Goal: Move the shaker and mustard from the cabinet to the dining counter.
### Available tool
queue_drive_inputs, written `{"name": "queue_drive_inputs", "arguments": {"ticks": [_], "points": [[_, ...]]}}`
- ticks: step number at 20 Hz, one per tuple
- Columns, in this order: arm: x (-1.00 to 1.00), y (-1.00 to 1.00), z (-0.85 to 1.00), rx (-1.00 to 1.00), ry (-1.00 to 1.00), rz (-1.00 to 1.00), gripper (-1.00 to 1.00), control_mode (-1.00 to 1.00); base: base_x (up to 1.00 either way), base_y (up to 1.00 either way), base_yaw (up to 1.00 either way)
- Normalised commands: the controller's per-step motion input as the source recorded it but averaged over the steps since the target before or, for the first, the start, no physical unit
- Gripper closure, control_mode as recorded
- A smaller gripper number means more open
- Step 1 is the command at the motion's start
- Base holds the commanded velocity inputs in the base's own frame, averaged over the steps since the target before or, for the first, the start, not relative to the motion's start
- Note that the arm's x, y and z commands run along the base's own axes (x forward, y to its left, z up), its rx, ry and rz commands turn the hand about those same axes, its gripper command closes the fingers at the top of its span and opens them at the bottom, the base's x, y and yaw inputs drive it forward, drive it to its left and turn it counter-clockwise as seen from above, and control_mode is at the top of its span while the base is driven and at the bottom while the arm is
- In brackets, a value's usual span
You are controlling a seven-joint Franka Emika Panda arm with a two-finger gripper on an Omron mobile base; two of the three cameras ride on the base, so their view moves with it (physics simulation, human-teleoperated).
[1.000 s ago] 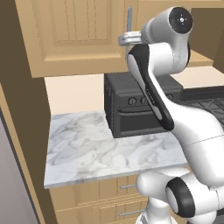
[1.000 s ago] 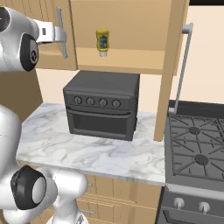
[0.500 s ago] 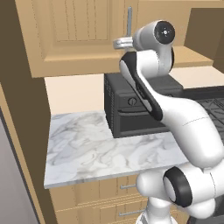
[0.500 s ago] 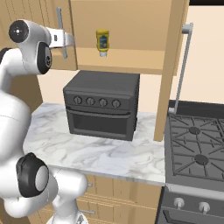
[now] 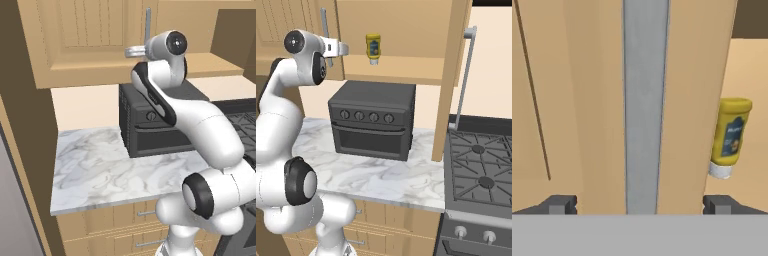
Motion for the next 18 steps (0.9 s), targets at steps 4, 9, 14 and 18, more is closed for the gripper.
{"name": "queue_drive_inputs", "arguments": {"ticks": [4,9,14,18], "points": [[0.51,0.08,-0.23,0.0,0.0,0.0,1.0,-1.0,0.0,0.0,0.0],[0.51,0.09,-0.24,0.0,0.0,0.0,1.0,-1.0,0.0,0.0,0.0],[0.54,0.08,-0.22,0.01,0.0,0.0,1.0,-1.0,0.0,0.0,0.0],[0.03,0.09,-0.2,0.01,0.0,0.0,1.0,-1.0,0.0,0.0,0.0]]}}
